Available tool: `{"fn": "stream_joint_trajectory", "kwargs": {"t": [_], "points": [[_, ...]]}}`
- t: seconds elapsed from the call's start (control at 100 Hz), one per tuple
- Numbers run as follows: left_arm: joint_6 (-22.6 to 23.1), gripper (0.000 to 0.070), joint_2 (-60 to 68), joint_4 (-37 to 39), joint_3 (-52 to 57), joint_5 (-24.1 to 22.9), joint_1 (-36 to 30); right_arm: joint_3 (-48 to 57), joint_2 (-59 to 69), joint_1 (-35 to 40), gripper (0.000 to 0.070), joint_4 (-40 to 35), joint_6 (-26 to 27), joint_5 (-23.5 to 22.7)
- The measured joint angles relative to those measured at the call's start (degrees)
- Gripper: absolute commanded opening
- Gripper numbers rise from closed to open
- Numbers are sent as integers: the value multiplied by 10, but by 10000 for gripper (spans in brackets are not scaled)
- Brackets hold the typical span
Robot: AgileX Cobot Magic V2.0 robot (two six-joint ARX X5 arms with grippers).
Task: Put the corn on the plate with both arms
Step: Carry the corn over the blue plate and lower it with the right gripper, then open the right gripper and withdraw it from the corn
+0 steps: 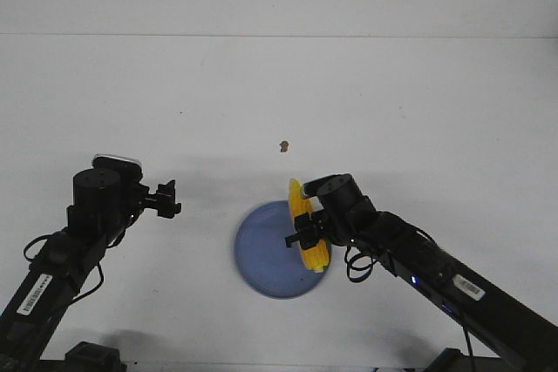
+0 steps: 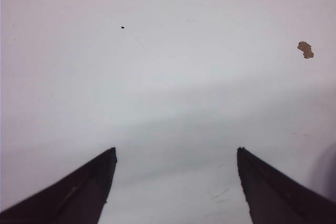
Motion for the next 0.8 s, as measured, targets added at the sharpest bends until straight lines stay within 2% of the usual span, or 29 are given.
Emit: {"fn": "stream_joint_trajectory", "kwargs": {"t": [0.06, 0.2, 0.26, 0.59, 0.8], "points": [[0, 472, 0, 0, 0, 0, 0, 0, 16, 9, 252, 4, 0, 0], [0, 472, 0, 0, 0, 0, 0, 0, 42, 22, 511, 13, 3, 0], [0, 472, 0, 0, 0, 0, 0, 0, 43, 24, 569, 15, 5, 1], [0, 469, 0, 0, 0, 0, 0, 0, 15, 12, 577, 28, 3, 15], [0, 463, -4, 0, 0, 0, 0, 0, -88, -78, 576, 18, -37, 42]]}}
